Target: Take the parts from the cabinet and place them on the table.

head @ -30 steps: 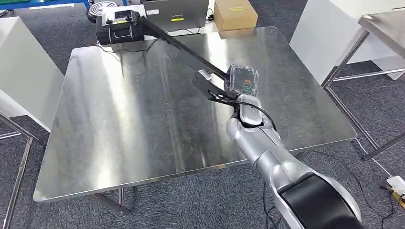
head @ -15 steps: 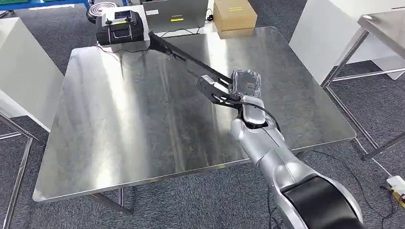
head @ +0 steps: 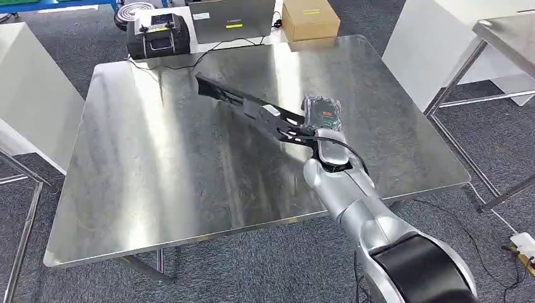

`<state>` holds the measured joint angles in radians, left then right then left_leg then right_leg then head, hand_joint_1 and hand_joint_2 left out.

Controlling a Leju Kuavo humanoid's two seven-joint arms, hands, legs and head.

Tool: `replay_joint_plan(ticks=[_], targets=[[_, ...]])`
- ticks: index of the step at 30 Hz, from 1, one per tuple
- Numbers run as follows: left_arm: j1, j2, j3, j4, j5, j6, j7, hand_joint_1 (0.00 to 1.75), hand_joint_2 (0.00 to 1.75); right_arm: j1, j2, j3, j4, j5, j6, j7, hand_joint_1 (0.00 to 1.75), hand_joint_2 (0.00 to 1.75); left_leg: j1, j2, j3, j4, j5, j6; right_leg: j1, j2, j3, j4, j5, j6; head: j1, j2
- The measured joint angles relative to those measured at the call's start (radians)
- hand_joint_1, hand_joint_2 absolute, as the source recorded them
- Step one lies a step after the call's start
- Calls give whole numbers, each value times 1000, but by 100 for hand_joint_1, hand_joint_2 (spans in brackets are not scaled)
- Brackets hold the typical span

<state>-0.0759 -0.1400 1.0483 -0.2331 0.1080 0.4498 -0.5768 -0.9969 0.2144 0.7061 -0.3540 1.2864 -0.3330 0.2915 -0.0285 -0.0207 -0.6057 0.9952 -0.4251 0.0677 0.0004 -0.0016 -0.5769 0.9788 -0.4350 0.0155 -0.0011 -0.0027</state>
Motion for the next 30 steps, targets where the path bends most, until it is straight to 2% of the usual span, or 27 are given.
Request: replay_joint_plan(ticks=[1, 2, 7, 17, 19, 20, 21, 25, 30], targets=[[-1, 0, 0, 0, 0, 2, 5, 0, 175, 0, 3, 0, 0, 10, 6, 0, 0, 0, 0, 0, 0, 0, 0, 0, 0, 0, 0, 0, 0, 0, 0, 0], [-2, 0, 0, 1, 1, 2, 14, 0, 0, 2, 6, 0, 0, 19, 12, 2, 0, 0, 0, 0, 0, 0, 0, 0, 0, 0, 0, 0, 0, 0, 0, 0], [-3, -2, 0, 5, 4, -1, 64, 0, 0, 13, 18, 0, 1, 46, 23, 2, 0, 0, 0, 0, 0, 0, 0, 0, 0, 0, 0, 0, 0, 0, 0, 0], [-4, -5, 0, 7, -4, -64, 76, 0, 0, 16, 11, -24, 1, 58, 41, -1, 0, 0, 0, 0, 0, 0, 0, 0, 0, 0, 0, 0, 0, 0, 0, 0], [-4, -5, 0, 7, -9, -71, 84, 0, 0, 15, 11, -45, 3, 13, 122, -42, 0, 0, 0, 0, 0, 0, 0, 0, 0, 0, 0, 0, 0, 0, 0, 0], [-4, -4, 0, 7, -13, -72, 91, 0, 0, 16, 13, -68, 6, -20, 204, -76, 0, 0, 0, 0, 0, 0, 0, 0, 0, 0, 0, 0, 0, 0, 0, 0], [-5, -3, 0, 7, -13, -73, 95, 0, 0, 17, 15, -85, 8, -31, 248, -91, 0, 0, 0, 0, 0, 0, 0, 0, 0, 0, 0, 0, 0, 0, 0, 0], [-5, 1, 0, 7, -14, -75, 100, 0, 0, 13, 20, -132, 14, -42, 281, -106, 0, 0, 0, 0, 1, 0, 0, 0, 0, 0, 1, 0, 0, 0, 0, 0], [-5, 3, 0, 7, -15, -79, 101, 0, 0, 13, 22, -153, 15, -44, 293, -109, 0, 0, 0, -1, 1, 0, 0, 0, 0, 0, 1, 0, 0, 0, 0, 0]])
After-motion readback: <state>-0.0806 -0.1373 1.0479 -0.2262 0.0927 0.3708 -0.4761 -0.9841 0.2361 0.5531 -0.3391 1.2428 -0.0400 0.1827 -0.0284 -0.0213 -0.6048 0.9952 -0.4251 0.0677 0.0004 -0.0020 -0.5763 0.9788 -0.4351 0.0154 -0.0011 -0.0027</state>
